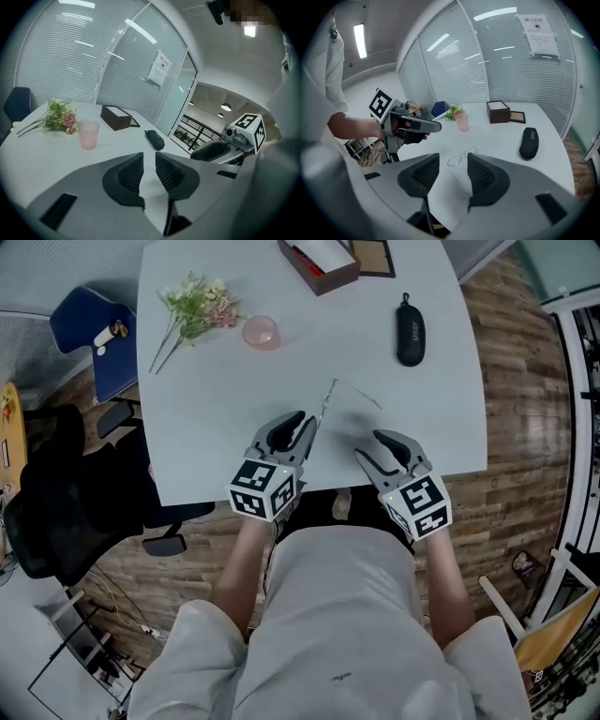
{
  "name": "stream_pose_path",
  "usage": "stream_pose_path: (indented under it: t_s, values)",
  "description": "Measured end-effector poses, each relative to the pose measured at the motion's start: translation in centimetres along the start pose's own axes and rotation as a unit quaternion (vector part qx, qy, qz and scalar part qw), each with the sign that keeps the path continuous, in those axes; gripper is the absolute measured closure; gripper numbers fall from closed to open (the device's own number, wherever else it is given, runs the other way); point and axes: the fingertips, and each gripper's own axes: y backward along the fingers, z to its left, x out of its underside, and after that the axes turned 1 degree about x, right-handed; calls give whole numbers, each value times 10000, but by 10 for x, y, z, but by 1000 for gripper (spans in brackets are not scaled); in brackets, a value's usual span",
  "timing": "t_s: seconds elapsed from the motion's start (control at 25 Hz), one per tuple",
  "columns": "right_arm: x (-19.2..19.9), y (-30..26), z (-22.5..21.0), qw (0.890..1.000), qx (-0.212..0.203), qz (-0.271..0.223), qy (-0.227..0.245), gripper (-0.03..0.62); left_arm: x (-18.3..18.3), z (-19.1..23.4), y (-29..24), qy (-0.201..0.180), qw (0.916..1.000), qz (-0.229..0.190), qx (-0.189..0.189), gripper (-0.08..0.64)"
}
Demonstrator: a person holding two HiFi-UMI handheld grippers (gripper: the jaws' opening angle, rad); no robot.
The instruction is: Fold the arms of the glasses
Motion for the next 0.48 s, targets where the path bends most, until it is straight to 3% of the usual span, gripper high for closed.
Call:
stream_pose_path:
  t_s: [0.48]
  values:
    - [45, -40, -9, 9896, -923, 688, 866, 419, 33, 17, -30, 543, 9960, 172, -686, 476]
